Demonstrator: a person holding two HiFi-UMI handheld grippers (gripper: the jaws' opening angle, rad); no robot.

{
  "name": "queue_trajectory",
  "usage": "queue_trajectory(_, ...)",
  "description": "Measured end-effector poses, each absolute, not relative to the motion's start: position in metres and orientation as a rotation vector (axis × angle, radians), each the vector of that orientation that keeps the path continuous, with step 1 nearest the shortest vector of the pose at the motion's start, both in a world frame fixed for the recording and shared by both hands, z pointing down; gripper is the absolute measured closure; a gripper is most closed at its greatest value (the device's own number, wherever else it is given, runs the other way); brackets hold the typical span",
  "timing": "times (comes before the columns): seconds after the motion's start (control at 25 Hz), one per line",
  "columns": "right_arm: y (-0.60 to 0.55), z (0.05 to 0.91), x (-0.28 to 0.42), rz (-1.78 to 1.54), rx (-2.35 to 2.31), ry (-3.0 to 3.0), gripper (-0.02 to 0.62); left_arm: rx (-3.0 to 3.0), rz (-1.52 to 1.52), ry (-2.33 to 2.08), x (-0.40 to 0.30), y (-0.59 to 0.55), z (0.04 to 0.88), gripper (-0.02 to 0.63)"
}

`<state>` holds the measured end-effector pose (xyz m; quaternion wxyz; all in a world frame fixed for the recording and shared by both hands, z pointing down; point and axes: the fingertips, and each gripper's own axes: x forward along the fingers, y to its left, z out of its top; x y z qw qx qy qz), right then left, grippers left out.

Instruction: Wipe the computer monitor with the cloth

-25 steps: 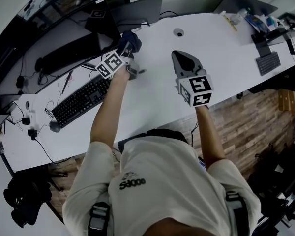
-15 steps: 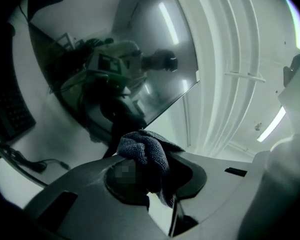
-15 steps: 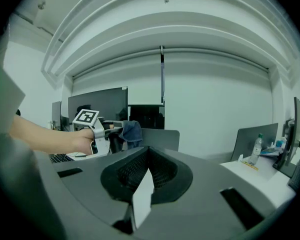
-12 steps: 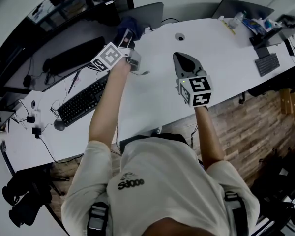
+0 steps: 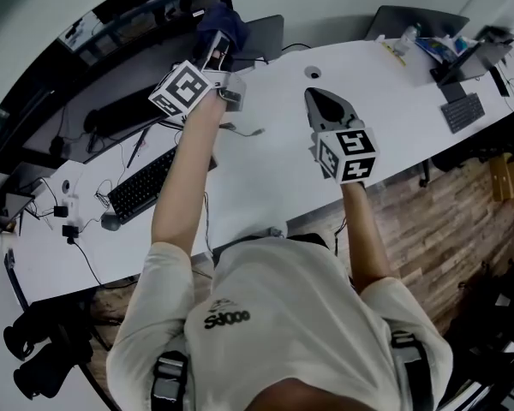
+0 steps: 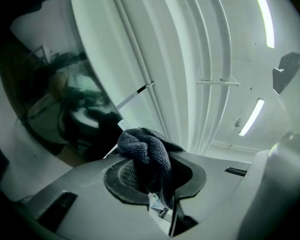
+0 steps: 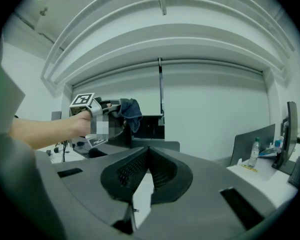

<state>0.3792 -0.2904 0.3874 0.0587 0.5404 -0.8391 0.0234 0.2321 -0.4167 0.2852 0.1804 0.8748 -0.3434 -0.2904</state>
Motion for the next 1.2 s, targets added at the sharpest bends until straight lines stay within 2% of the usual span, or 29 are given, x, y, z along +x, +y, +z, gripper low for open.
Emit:
queue_trajectory(0.12, -0.285, 0.375, 0.373, 0.103, 1.633, -2.606, 0.598, 2.621, -0.748, -1.004, 0.236, -0.394, 0.270, 0.523)
queue_trajectory(0.32, -0.282, 0.359, 0.344, 0.025, 1.530, -2.631, 0.598, 2.917, -0.405, -1.134, 0.231, -0.356, 0.267, 0.523)
queue_trajectory(0.6, -0.284, 0.328, 0.281, -0.116, 1.338, -2.688, 0.598, 3.042, 0.179, -1.439, 0.161, -0.320, 0.277, 0.523)
queue_trajectory(1.2, -0.280, 0.274, 0.128, -0.360, 1.135, -2.705, 0.598, 2.764, 0.435, -1.912, -0.063, -0.263, 0.275, 0.523)
